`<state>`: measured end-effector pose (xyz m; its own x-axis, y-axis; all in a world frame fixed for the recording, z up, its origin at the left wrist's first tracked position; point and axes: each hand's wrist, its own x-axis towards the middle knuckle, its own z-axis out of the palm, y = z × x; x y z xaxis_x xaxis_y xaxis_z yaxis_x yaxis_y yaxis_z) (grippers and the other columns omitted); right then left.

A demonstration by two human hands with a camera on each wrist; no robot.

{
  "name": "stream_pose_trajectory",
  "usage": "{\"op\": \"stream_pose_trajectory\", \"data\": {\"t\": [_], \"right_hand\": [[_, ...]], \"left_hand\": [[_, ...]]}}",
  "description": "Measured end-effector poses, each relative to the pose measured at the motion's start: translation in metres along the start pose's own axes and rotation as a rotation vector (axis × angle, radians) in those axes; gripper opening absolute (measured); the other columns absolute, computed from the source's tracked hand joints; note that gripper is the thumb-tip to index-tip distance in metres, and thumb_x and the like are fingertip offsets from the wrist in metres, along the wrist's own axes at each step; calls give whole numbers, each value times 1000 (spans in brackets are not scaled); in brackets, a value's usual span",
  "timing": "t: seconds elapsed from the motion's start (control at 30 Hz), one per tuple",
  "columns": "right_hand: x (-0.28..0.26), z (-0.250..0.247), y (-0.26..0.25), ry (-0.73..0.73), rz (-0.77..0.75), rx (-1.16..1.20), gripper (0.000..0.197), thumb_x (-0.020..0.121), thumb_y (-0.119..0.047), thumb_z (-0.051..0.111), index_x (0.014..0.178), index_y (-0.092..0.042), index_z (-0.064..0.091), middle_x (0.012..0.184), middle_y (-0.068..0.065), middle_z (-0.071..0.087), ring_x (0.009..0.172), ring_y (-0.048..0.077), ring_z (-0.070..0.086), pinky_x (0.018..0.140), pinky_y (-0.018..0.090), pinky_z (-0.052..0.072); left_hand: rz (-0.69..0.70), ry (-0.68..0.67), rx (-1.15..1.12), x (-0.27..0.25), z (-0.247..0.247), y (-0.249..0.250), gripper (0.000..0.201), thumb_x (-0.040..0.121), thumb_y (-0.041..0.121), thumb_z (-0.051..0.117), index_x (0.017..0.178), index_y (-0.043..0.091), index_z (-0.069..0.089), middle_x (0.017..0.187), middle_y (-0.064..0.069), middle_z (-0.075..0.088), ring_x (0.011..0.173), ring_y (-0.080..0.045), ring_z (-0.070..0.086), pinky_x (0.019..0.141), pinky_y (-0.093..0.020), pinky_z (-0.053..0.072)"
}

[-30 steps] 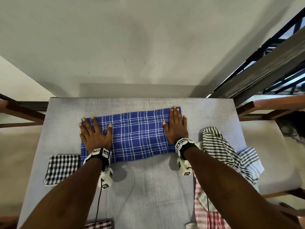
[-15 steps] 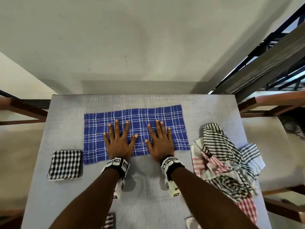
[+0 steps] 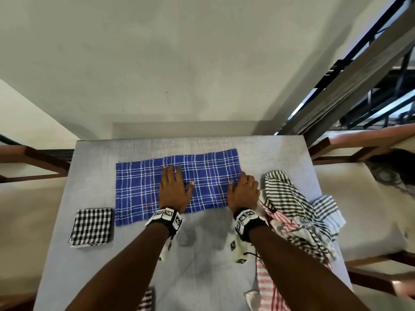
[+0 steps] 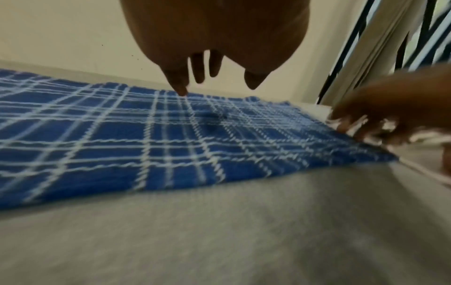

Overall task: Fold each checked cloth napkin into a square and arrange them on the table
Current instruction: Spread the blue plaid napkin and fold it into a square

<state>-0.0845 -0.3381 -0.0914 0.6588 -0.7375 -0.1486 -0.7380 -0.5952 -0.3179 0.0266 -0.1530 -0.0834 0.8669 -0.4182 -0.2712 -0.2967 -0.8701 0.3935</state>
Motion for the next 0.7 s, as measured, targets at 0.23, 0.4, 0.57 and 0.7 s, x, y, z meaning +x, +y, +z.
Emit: {"op": "stream_pose_trajectory", "data": {"t": [0.23,0.4,0.57,0.7], "right_hand": [[0,-9,1,-186,274,22,57,91,-43,56,133,-9,36,131,20,44,117,38,48,91,49,48],[14,-15,5,-279,346,250,47,88,-32,60,123,-4,46,121,19,60,107,37,60,84,39,48],[21,-20,-2,-304,345,326,46,77,-41,58,107,-6,68,108,14,68,99,34,62,90,40,52],[21,-28,-11,-276,361,407,34,86,-33,59,106,-5,60,108,17,67,99,34,62,82,34,47]], "left_hand": [[-262,-43,-545,18,4,50,53,97,7,44,148,12,32,149,-12,37,128,-32,45,103,-40,42],[-281,-32,-630,26,15,31,57,91,-4,49,145,11,39,142,-11,45,122,-33,52,95,-46,51],[-253,-58,-447,50,-7,39,40,92,8,50,132,4,52,124,-19,59,99,-34,63,64,-31,49],[159,-68,-127,77,-32,70,43,92,8,51,134,9,50,133,-16,50,117,-34,51,97,-42,45]]}}
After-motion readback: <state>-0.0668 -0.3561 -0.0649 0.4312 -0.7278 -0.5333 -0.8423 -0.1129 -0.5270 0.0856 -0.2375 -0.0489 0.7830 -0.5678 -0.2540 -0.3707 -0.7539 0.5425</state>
